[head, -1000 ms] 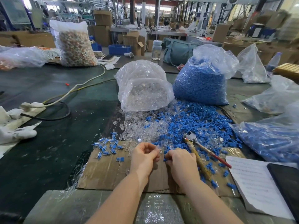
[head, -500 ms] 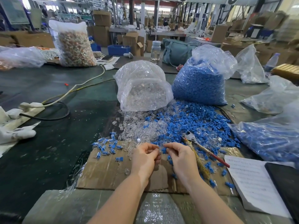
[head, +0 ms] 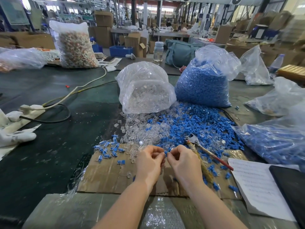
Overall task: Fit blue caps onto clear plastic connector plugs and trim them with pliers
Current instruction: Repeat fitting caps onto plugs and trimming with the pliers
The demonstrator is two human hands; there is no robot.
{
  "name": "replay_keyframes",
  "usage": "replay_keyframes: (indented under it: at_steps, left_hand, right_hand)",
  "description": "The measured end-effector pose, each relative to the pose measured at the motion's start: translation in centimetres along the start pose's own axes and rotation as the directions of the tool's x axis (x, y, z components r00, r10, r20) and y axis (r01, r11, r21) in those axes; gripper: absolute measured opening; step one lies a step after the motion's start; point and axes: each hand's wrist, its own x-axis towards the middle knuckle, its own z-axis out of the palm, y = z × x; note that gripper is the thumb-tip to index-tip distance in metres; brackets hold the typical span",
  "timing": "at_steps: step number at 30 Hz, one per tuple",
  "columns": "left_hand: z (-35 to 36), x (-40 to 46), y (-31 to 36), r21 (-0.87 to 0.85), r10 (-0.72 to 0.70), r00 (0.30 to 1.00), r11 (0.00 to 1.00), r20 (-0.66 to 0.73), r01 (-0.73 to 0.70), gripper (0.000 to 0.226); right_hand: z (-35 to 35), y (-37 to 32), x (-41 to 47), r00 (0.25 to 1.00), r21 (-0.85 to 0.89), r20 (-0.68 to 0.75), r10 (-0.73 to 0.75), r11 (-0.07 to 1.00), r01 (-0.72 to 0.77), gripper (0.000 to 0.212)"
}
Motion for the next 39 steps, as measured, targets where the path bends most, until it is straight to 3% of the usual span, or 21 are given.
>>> replay_keyframes:
  at_steps: [4,8,13,15,17,21,39]
  left_hand:
    - [0.1,-0.1,0.0,0.141,0.094,0.996,0.986,-0.007,-0.092,0.012]
    - [-0.1,-0.1,0.2,0.176,0.133,0.991,0.975,0.014,-0.133,0.014]
    - [-0.4,0.0,0.1,-0.138,-0.047,0.997,0.989,0.060,0.055,0.009]
    - [-0.5,0.0,0.0,-0.188,-0.078,0.994,0.978,0.076,0.092,0.008]
    - [-0.5,0.1,-0.1,-0.220,-0.085,0.992,0.970,0.089,0.103,0.009]
    - [-0.4,0.3,-0.2,-0.229,-0.076,0.990,0.968,0.116,0.101,0.015]
    - [-0.2,0.0,-0.2,-0.226,-0.080,0.989,0.968,0.125,0.107,0.013]
  right_hand:
    - [-0.1,-0.2,0.2,0.999,0.012,0.024,0.030,0.999,-0.030,0.017]
    - [-0.2,-0.1,0.3,0.998,0.079,0.034,0.044,0.996,-0.047,0.018]
    - [-0.6,0.0,0.2,0.998,0.233,0.065,0.010,0.972,-0.025,0.011]
    - [-1.1,0.2,0.2,0.998,0.273,0.063,-0.012,0.962,-0.006,0.005]
    - [-1.5,0.3,0.2,0.996,0.297,0.080,-0.036,0.955,0.010,0.013]
    - [-1.9,0.1,0.2,0.986,0.297,0.129,-0.110,0.953,0.068,0.026]
    - [-1.7,0.1,0.1,0.975,0.246,0.090,-0.202,0.953,0.175,0.015]
